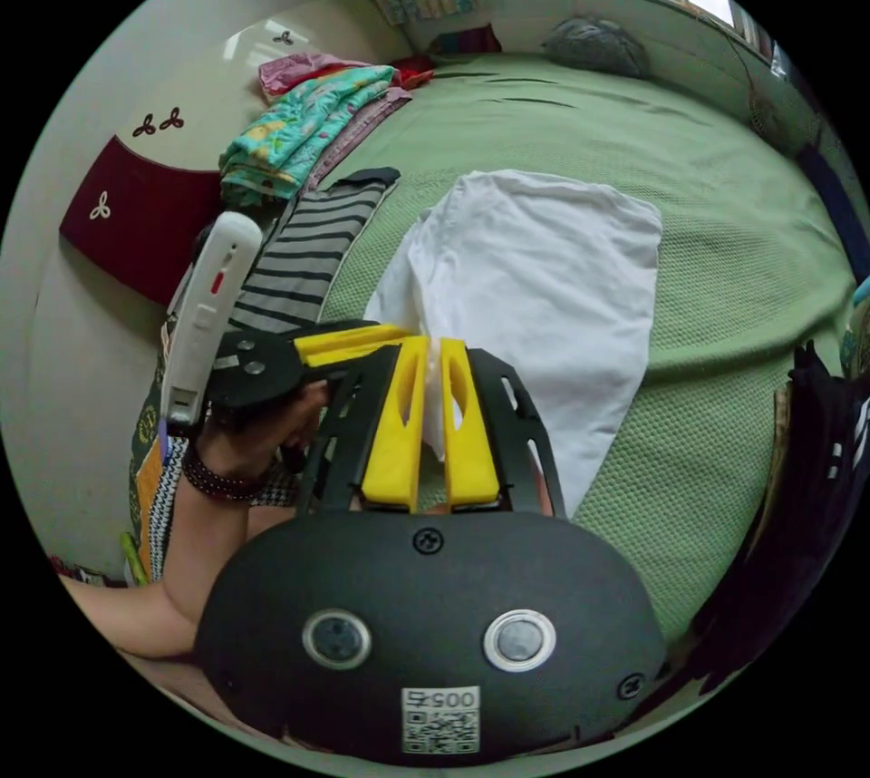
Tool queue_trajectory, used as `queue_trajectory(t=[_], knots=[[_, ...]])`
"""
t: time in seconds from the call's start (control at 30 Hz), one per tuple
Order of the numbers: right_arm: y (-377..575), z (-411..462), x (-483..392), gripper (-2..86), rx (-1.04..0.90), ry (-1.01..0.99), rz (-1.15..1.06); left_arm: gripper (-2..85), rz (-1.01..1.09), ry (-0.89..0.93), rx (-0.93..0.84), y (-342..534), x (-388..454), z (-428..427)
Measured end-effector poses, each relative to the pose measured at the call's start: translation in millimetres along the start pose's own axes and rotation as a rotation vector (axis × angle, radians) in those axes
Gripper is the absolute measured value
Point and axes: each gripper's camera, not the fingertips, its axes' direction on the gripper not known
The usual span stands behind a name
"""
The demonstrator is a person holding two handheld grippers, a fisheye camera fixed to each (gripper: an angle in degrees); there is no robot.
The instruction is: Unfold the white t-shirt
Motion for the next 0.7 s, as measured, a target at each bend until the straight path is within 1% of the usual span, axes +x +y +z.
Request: queue_trajectory(t=[0.1, 0.27, 0.43, 0.57, 0.63, 0.7], knots=[[-9, 4, 8, 8.2, 0.014, -0.02, 0.015, 6.3, 0.019, -0.012, 0.0, -1, 2, 6], [-25, 22, 10, 10.9, -0.02, -0.056, -0.011, 6.4, 0.023, -0.006, -0.018, -5, -1, 15], [-39, 43, 5, 14.4, -0.044, -0.05, 0.013, 7.1, 0.038, 0.023, -0.008, -8, -5, 22], [-46, 57, 0, 14.0, -0.071, 0.039, -0.016, 7.4, 0.044, 0.048, 0.004, -8, -8, 25], [-49, 69, -1, 12.5, -0.104, 0.094, -0.032, 7.7, 0.046, 0.058, 0.009, -8, -9, 26], [-50, 76, -1, 11.1, -0.132, 0.099, -0.041, 7.9, 0.055, 0.054, 0.007, -9, -8, 29]])
